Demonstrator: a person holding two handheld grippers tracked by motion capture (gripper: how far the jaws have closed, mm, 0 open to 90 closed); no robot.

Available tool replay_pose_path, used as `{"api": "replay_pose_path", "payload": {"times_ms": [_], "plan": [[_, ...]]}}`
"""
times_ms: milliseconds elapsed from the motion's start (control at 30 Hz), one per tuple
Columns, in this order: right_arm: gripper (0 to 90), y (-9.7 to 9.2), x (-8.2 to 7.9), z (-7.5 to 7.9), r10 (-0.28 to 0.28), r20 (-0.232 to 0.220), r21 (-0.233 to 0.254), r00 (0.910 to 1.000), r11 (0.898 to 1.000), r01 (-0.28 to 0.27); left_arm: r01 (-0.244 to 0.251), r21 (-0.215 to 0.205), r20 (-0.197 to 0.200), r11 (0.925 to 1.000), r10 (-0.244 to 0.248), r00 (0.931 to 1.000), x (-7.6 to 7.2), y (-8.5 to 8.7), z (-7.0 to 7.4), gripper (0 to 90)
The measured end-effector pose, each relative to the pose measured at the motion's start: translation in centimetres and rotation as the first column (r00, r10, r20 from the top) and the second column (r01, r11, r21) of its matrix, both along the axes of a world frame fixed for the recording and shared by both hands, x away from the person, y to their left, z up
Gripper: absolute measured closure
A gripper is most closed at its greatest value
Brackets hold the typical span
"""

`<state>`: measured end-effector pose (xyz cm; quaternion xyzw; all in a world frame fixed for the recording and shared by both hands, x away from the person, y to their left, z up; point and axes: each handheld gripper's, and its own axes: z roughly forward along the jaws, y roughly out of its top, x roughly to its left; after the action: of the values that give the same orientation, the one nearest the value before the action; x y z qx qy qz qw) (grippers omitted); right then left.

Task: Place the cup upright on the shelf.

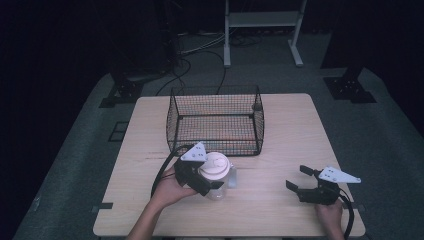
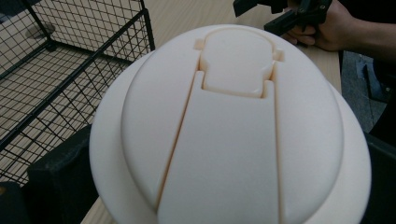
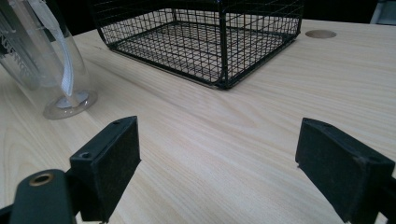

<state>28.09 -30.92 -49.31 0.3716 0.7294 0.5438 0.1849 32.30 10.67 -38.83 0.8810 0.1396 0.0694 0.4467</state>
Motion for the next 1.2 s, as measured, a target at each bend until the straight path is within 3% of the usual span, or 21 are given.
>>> {"api": "replay_pose_path", "payload": {"times_ms": [900, 1200], "plan": [[12.8, 0.0, 0.0, 0.0, 0.0, 0.002, 0.003, 1.0, 1.0, 0.0, 0.018, 0.02, -0.015, 0.9996, -0.018, 0.9997, 0.1, 0.0, 0.2, 5.1], [12.8, 0.0, 0.0, 0.0, -0.001, 0.0, 0.003, 1.0, 1.0, 0.001, 0.025, 0.025, -0.005, 0.9994, -0.025, 0.9997, 0.1, -0.3, 1.1, 5.1]]}}
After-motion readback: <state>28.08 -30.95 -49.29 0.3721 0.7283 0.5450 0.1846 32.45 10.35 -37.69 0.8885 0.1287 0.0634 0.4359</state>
